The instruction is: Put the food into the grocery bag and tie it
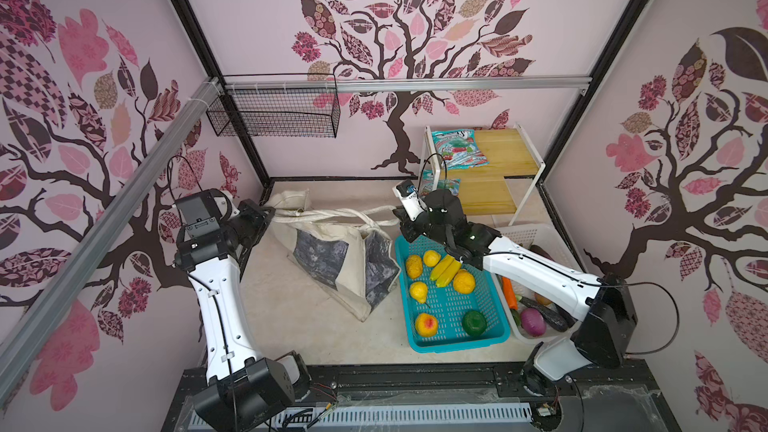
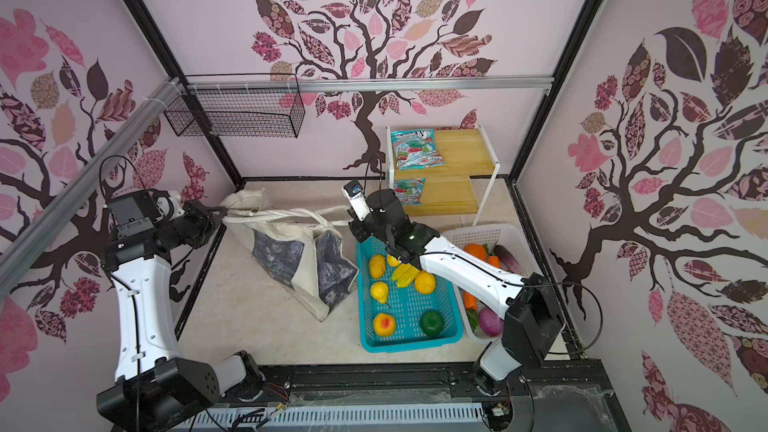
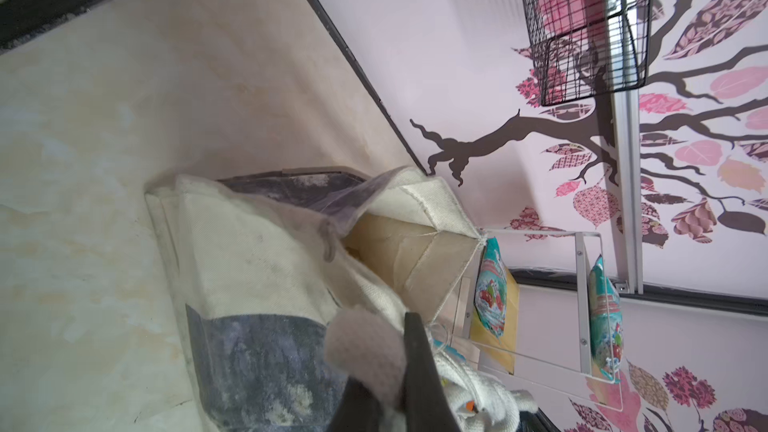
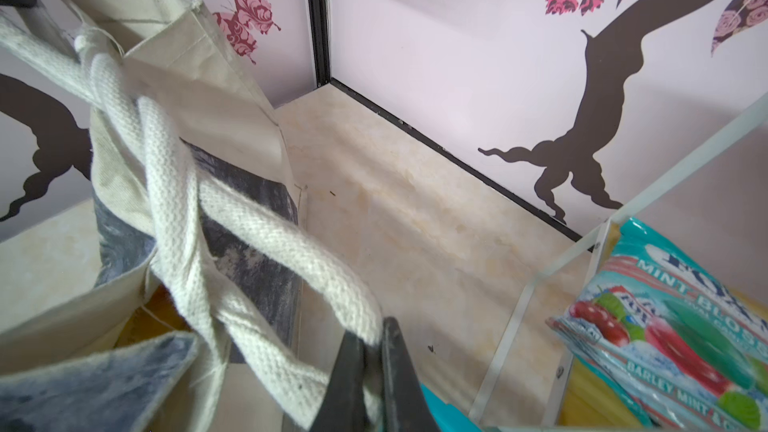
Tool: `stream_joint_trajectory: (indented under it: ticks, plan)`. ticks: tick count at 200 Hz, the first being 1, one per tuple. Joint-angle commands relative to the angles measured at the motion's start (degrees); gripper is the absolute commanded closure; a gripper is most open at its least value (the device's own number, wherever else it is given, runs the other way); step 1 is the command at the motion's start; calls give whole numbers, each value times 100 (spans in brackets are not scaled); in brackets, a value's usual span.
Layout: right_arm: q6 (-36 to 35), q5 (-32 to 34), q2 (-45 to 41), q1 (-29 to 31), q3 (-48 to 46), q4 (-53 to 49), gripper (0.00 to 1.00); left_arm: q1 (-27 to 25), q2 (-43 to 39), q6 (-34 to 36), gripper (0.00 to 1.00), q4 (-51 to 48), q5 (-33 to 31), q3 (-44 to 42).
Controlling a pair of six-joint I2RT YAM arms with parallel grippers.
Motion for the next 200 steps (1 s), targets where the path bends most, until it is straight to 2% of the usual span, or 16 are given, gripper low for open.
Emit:
stream_joint_trajectory:
  ticks: [1, 19, 43, 75, 105, 123, 140, 159, 173, 194, 200]
  plan:
    - [67, 1146, 390, -626, 490, -780, 100, 524, -31, -7, 100, 1073, -1029, 451]
    - [-32, 1170, 627, -640, 654, -664, 100, 525, -313, -174, 100, 1385, -782, -3]
    - [-49, 1300, 961, -640, 773, -768, 100, 527, -656, -56, 100, 1406, -931, -650]
    - [129, 1148, 1258, -670, 829, -956, 100, 498, -828, -264, 100, 1858, -91, -1549]
    - [270, 780, 1213, -661, 961, -850, 100, 341, -1092, -240, 100, 1934, -218, -2016]
    - [331, 286, 1167, -644, 1127, -912, 91, 201, -1092, -118, 100, 1856, -177, -2030]
    - [48, -245, 888, -508, 829, -523, 87, 179, -1168, -75, 100, 1839, -227, -2032]
    - [2, -583, 581, -396, 627, -274, 80, 171, -1274, -112, 87, 1917, -185, -2051]
    - [56, -793, 452, -394, 658, -296, 68, 175, -1298, -157, 78, 2000, -69, -2072]
    - [95, -751, 215, -345, 680, -380, 52, 172, -1386, -159, 65, 1950, -80, -2127]
    - [117, -732, 114, -331, 628, -351, 48, 179, -1437, -212, 58, 1960, -135, -2182]
